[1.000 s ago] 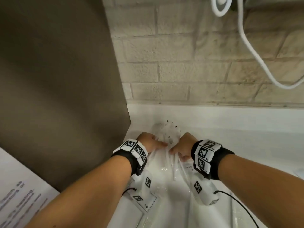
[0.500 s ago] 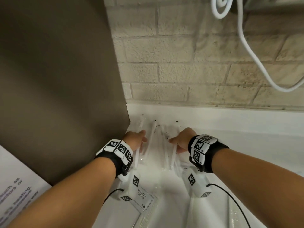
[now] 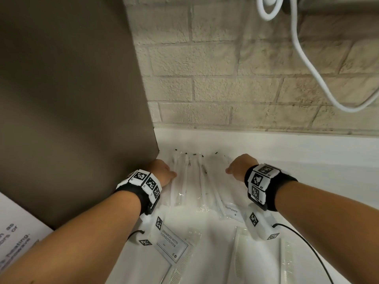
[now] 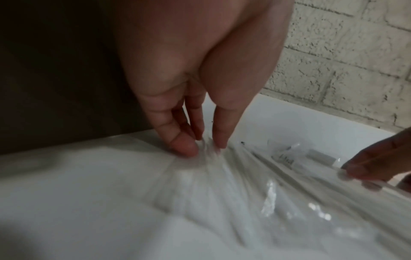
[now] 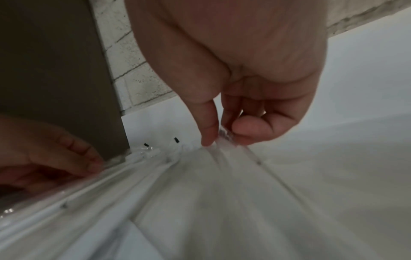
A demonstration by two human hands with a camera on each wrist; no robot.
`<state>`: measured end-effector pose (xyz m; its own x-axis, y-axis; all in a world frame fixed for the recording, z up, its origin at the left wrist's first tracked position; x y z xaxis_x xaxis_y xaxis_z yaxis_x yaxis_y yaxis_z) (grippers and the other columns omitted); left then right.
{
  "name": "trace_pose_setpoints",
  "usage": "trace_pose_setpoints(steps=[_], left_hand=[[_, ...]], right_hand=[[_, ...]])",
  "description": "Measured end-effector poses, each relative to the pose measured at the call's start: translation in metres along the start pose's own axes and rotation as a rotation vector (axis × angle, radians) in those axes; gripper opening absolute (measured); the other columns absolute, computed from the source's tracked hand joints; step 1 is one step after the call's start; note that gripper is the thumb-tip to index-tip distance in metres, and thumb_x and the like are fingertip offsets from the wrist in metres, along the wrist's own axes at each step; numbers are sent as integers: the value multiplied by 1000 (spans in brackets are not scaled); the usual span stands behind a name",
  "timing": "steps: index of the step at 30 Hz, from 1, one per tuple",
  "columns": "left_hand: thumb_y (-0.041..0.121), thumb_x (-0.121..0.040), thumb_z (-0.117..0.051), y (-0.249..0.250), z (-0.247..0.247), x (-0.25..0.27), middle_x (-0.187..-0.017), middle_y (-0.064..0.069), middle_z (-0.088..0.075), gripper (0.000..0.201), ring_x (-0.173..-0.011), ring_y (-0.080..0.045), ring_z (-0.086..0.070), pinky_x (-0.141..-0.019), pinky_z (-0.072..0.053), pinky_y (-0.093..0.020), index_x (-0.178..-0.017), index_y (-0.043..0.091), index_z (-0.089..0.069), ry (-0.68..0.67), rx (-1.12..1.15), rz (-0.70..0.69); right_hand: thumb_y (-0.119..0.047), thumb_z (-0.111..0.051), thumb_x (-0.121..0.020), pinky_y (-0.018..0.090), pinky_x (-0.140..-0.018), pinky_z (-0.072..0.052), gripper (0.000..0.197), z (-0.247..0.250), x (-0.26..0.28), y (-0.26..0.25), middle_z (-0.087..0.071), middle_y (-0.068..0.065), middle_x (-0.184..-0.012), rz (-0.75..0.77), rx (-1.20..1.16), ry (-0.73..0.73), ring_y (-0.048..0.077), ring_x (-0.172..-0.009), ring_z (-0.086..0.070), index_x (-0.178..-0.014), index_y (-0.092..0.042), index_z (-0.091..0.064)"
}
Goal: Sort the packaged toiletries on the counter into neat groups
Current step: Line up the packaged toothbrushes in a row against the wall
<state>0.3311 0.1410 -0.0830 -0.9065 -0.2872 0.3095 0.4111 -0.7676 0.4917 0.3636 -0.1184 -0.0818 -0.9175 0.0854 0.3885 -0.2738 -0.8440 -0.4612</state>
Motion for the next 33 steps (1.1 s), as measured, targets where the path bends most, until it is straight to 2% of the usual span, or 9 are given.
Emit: trace_pose_setpoints(steps=[2,4,9,11,17,21,26,29,33], left_hand=[[34,-85,-67,-2,0,1,-109,-13,-71,36,-100,-28,-66,-80,-46,-25,-106,4,-69,16,-36,-8],[33,-83,-70,-5,1,3,-119,-9,-66,44,-109,-25,-63,-89,-47,-27,-118,8,-63,53,-25,5],[26,-84,-68,11,8,14,-115,-5,-61,34,-101,-21,-61,-84,-45,-25,-116,15,-61,121,32,-136],[26,-85,-67,24,3,23,-111,-4,-59,29,-99,-20,-60,-85,-45,-25,-112,18,-63,82,60,-244],[52,-80,-63,58,-28,49,-131,-1,-53,43,-128,-24,-45,-108,-39,-39,-120,37,-62,-94,-141,-394],[67,-74,-48,60,-54,63,-137,3,-54,62,-131,-27,-43,-108,-36,-45,-133,46,-48,-211,-351,-435],[49,-80,-59,54,-61,70,-148,1,-44,69,-137,-23,-37,-111,-35,-40,-144,35,-36,-177,-272,-459],[38,-89,-57,52,-57,71,-152,7,-37,54,-140,-20,-33,-115,-30,-37,-141,31,-44,-180,-345,-484],[30,-91,-58,50,-53,71,-155,8,-33,50,-140,-19,-36,-116,-29,-37,-139,30,-47,-215,-381,-512]], right_hand=[[-34,-65,-87,23,-54,-41,38,-1,3,1,-66,8,-88,-12,67,-9,24,-87,-63,-112,-4,-65],[-39,-67,-85,24,-47,-42,42,-4,1,1,-65,6,-79,-8,79,-28,22,-82,-65,-110,-4,-66],[-41,-67,-84,26,-66,-48,48,2,9,-2,-65,10,-96,39,30,43,27,-93,-66,-113,-2,-64],[-35,-66,-87,27,-77,-46,43,6,19,-6,-64,9,-114,95,16,99,25,-106,-61,-117,-5,-61],[-22,-68,-84,22,-74,-40,26,-6,53,-19,-65,3,-112,346,10,-42,15,-93,-53,-109,-17,-65],[-25,-68,-84,24,-80,-45,34,-13,74,-19,-63,5,-117,404,25,-90,19,-96,-58,-116,-16,-63],[-23,-71,-82,23,-83,-44,54,-32,87,-14,-58,5,-120,430,102,-157,22,-104,-60,-132,-20,-52],[-22,-75,-78,27,-75,-50,64,-35,86,-9,-62,7,-111,389,19,-134,19,-87,-59,-133,-17,-43],[-29,-72,-80,33,-77,-54,59,-36,83,-2,-70,10,-100,359,-24,-95,25,-84,-67,-126,-14,-38]])
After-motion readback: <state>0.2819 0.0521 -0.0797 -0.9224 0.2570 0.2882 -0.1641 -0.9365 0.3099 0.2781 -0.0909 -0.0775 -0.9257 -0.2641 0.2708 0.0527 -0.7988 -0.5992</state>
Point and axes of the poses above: each hand's wrist, its own x-axis away from the middle knuckle, its own z-axis out of the back of the hand, y = z × x, the point moved 6 cm from there along -x, towards the middle knuckle
